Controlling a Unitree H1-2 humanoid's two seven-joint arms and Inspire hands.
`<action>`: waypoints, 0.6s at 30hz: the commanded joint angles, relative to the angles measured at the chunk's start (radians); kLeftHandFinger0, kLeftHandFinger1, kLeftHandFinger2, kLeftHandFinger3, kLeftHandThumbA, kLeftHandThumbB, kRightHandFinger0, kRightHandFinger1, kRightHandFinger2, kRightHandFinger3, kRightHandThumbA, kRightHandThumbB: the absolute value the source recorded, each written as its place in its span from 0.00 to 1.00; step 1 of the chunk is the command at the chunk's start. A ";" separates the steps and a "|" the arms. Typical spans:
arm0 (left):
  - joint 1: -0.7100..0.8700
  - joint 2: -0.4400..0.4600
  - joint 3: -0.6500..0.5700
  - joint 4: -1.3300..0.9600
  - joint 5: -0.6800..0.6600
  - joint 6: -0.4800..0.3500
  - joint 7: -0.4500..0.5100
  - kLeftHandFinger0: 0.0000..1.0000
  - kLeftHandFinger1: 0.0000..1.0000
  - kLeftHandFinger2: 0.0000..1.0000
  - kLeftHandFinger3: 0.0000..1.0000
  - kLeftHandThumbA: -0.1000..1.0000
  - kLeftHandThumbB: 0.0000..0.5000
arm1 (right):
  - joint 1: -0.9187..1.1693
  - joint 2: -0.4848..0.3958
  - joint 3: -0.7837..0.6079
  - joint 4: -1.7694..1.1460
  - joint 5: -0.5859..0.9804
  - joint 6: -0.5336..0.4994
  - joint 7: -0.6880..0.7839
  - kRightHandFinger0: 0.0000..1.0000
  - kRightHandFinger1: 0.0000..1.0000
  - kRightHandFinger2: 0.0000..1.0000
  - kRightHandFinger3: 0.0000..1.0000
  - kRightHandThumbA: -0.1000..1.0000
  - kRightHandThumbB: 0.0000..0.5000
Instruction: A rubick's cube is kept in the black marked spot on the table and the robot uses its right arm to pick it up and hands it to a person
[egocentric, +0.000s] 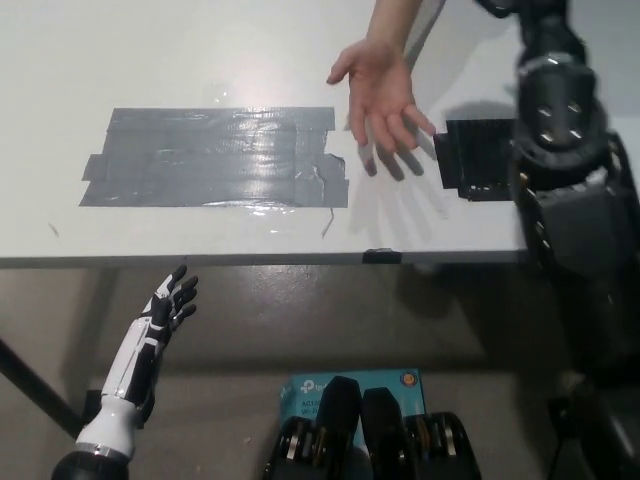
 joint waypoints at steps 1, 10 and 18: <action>-0.021 0.018 -0.003 -0.027 0.013 -0.002 -0.007 1.00 1.00 1.00 1.00 1.00 0.33 | -0.140 0.023 0.029 0.209 -0.034 -0.119 -0.023 0.19 0.45 0.86 0.91 0.00 0.42; -0.017 0.017 -0.003 -0.027 0.016 -0.006 -0.006 1.00 1.00 1.00 1.00 1.00 0.31 | -0.271 0.062 0.068 0.637 -0.042 -0.239 -0.070 0.00 0.21 0.79 0.84 0.00 0.41; -0.026 0.020 -0.004 -0.020 0.017 -0.016 -0.009 1.00 1.00 1.00 1.00 1.00 0.29 | -0.286 0.081 0.099 0.839 -0.045 -0.267 -0.088 0.00 0.39 0.85 0.86 0.00 0.43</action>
